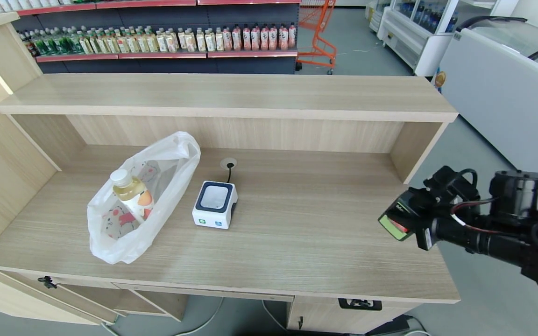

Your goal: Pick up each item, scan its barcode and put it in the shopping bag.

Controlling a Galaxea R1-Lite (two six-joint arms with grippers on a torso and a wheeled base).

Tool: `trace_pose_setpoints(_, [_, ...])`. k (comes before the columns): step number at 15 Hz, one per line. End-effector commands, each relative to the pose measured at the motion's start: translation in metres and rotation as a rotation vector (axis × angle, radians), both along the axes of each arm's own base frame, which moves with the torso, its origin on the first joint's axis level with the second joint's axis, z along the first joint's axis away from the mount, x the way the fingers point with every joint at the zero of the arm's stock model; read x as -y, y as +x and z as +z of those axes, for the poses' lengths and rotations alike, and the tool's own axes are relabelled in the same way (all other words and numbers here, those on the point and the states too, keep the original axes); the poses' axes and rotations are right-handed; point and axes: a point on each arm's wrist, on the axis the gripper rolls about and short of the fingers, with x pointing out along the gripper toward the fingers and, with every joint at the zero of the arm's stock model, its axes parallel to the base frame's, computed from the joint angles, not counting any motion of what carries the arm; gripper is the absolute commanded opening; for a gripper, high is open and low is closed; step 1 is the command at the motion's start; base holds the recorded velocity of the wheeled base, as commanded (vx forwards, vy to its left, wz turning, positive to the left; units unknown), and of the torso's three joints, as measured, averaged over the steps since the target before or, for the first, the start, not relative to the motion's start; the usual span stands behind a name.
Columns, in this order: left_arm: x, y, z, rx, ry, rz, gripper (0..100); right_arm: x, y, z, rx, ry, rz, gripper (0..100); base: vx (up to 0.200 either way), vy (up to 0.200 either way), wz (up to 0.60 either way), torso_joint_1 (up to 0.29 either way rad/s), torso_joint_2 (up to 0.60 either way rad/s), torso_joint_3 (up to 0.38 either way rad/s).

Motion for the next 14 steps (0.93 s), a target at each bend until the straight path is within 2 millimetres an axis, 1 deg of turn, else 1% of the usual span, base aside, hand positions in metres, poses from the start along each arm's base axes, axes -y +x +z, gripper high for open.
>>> trace_pose_setpoints(1, [0.000, 0.000, 0.000, -0.002, 0.000, 0.000, 100, 0.022, -0.037, 0.029, 0.247, -0.268, -0.023, 0, 0.000, 0.000, 0.00, 0.000, 0.00, 0.000])
trace_pose_setpoints(2, [0.000, 0.000, 0.000, -0.002, 0.000, 0.000, 100, 0.023, -0.038, 0.032, 0.282, -0.305, -0.018, 0, 0.000, 0.000, 0.00, 0.000, 0.00, 0.000])
trace_pose_setpoints(3, [0.000, 0.000, 0.000, -0.002, 0.000, 0.000, 100, 0.022, -0.042, 0.040, 0.419, -0.425, 0.080, 0, 0.000, 0.000, 0.00, 0.000, 0.00, 0.000])
trace_pose_setpoints(4, [0.000, 0.000, 0.000, -0.002, 0.000, 0.000, 100, 0.020, -0.046, 0.042, 0.505, -0.487, 0.219, 0, 0.000, 0.000, 0.00, 0.000, 0.00, 0.000])
trace_pose_setpoints(5, [0.000, 0.000, 0.000, -0.002, 0.000, 0.000, 100, 0.016, -0.048, 0.042, 0.615, -0.584, 0.359, 0, 0.000, 0.000, 0.00, 0.000, 0.00, 0.000])
trace_pose_setpoints(6, [0.000, 0.000, 0.000, -0.002, 0.000, 0.000, 100, 0.011, -0.051, 0.042, 0.797, -0.711, 0.522, 0, 0.000, 0.000, 0.00, 0.000, 0.00, 0.000])
trace_pose_setpoints(7, [0.000, 0.000, 0.000, -0.002, 0.000, 0.000, 100, -0.003, -0.055, 0.042, 1.023, -0.795, 0.703, 0, 0.000, 0.000, 0.00, 0.000, 0.00, 0.000])
trace_pose_setpoints(8, [0.000, 0.000, 0.000, -0.002, 0.000, 0.000, 100, -0.011, -0.056, 0.040, 1.113, -0.813, 0.774, 0, 0.000, 0.000, 0.00, 0.000, 0.00, 0.000])
trace_pose_setpoints(9, [0.000, 0.000, 0.000, -0.002, 0.000, 0.000, 100, -0.027, -0.062, 0.029, 1.280, -0.882, 0.919, 0, 0.000, 0.000, 0.00, 0.000, 0.00, 0.000])
trace_pose_setpoints(11, [0.000, 0.000, 0.000, -0.002, 0.000, 0.000, 100, -0.027, -0.072, 0.006, 1.247, -0.938, 1.074, 0, 0.000, 0.000, 0.00, 0.000, 0.00, 0.000])
trace_pose_setpoints(12, [0.000, 0.000, 0.000, -0.002, 0.000, 0.000, 100, -0.026, -0.078, -0.001, 1.248, -0.936, 1.131, 0, 0.000, 0.000, 0.00, 0.000, 0.00, 0.000])
trace_pose_setpoints(13, [0.000, 0.000, 0.000, -0.002, 0.000, 0.000, 100, -0.026, -0.089, -0.001, 1.343, -0.916, 1.191, 0, 0.000, 0.000, 0.00, 0.000, 0.00, 0.000])
trace_pose_setpoints(14, [0.000, 0.000, 0.000, -0.002, 0.000, 0.000, 100, -0.025, -0.094, 0.003, 1.417, -0.932, 1.188, 0, 0.000, 0.000, 0.00, 0.000, 0.00, 0.000])
